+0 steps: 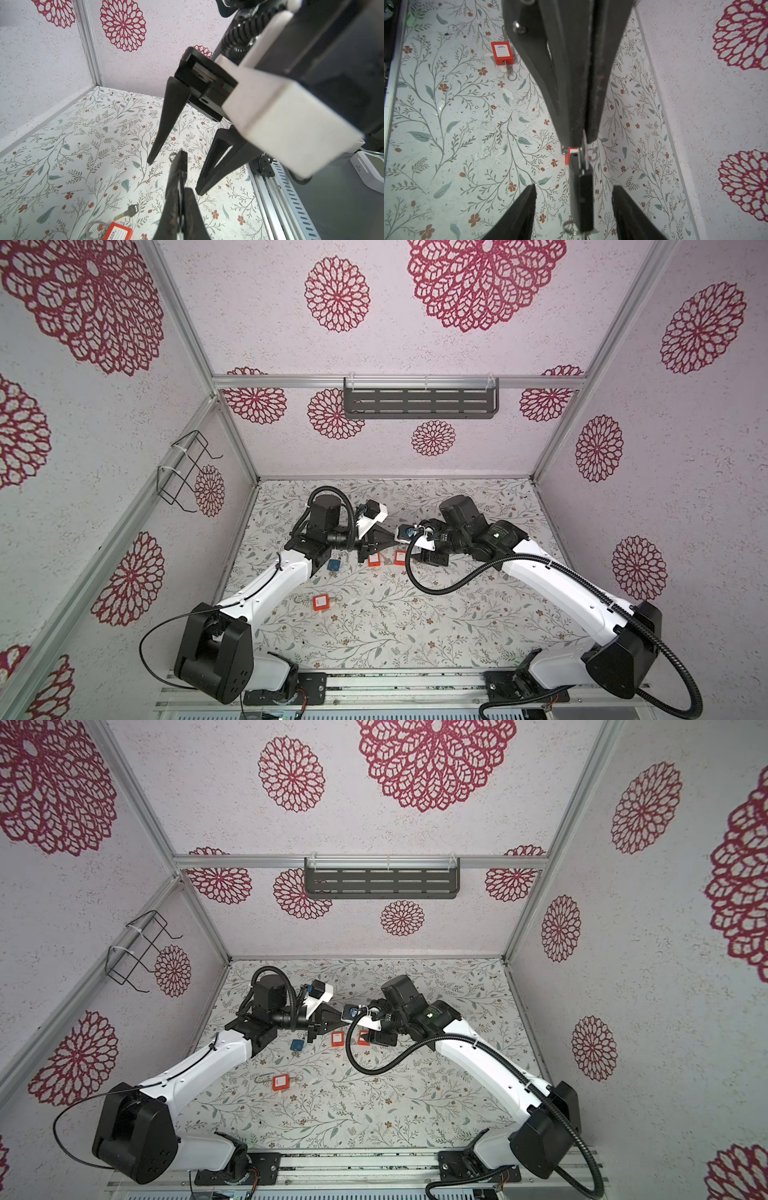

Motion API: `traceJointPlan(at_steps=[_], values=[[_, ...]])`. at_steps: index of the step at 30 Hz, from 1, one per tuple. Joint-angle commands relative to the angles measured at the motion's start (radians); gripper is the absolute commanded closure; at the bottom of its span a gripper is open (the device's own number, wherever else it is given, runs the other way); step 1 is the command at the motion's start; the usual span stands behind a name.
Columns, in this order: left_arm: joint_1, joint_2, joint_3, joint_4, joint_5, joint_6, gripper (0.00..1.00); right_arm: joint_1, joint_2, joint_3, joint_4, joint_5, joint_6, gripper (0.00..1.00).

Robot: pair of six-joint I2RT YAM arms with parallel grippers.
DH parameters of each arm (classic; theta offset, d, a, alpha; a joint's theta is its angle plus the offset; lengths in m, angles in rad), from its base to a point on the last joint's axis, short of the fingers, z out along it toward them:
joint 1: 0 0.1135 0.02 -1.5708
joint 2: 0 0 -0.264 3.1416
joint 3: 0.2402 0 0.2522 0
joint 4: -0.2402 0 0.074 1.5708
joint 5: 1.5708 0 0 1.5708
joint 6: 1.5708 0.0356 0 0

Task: Lock with the key

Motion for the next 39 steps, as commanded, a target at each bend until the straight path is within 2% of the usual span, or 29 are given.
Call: traceJointPlan(at_steps=[1,6,9,11,16,21,30,36,39], values=[[-0.008,-0.034,0.01,-0.011,0.037,0.062,1.0,-0.012,0.007,0.045,-0.04,-0.08,0.03,0.44],[-0.008,-0.04,0.01,0.013,0.048,0.062,1.0,-0.014,0.028,0.057,-0.066,-0.124,0.039,0.56],[-0.009,-0.047,0.005,0.038,0.056,0.054,1.0,-0.021,0.025,0.05,-0.058,-0.14,0.052,0.58],[-0.009,-0.051,-0.002,0.064,0.057,0.038,1.0,-0.032,0.014,0.032,-0.031,-0.156,0.067,0.58],[-0.008,-0.05,-0.01,0.089,0.064,0.023,1.0,-0.052,-0.021,-0.016,0.048,-0.215,0.098,0.7],[-0.008,-0.047,-0.013,0.1,0.065,0.017,1.0,-0.053,-0.027,-0.023,0.053,-0.25,0.099,0.75],[-0.008,-0.041,-0.013,0.101,0.075,0.012,1.0,-0.053,-0.036,-0.02,0.067,-0.271,0.101,0.74],[-0.007,-0.046,-0.019,0.1,0.067,0.017,1.0,-0.054,-0.036,-0.018,0.048,-0.3,0.093,0.92],[-0.008,-0.047,-0.02,0.098,0.053,0.021,1.0,-0.056,-0.033,-0.013,0.03,-0.306,0.089,0.96]])
